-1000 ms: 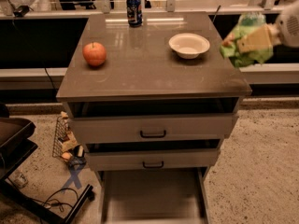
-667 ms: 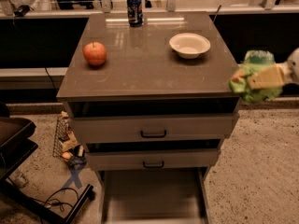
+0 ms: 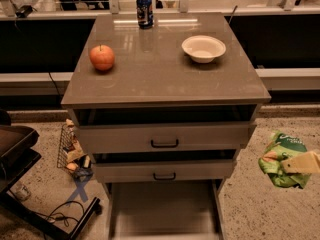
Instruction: Place green rice chip bag into bottom drawer
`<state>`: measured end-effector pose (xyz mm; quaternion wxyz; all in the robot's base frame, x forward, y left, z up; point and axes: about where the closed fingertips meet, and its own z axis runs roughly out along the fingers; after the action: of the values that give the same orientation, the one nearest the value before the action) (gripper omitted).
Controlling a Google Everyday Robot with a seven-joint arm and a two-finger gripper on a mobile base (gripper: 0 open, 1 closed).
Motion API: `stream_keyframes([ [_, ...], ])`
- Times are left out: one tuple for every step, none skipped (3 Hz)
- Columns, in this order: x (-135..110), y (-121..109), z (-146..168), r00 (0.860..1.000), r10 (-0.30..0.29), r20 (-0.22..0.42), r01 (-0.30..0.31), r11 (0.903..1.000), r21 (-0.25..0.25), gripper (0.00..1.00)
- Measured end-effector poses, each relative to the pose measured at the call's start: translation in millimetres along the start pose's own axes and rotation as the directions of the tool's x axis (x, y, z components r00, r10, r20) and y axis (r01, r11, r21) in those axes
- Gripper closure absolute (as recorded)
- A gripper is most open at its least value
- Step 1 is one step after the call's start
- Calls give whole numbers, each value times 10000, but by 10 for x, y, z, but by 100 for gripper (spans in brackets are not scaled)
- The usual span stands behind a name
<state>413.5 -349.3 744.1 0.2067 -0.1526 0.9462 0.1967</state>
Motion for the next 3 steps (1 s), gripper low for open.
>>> stream_keyframes([
  [0,5,10,10000,8,-7,-8,10000,11,100],
  [372,7,507,9959,436,-788,-471,9980,-433,100],
  [1010,112,1366,9722,734,-2225,-1077,9834,-1463,100],
])
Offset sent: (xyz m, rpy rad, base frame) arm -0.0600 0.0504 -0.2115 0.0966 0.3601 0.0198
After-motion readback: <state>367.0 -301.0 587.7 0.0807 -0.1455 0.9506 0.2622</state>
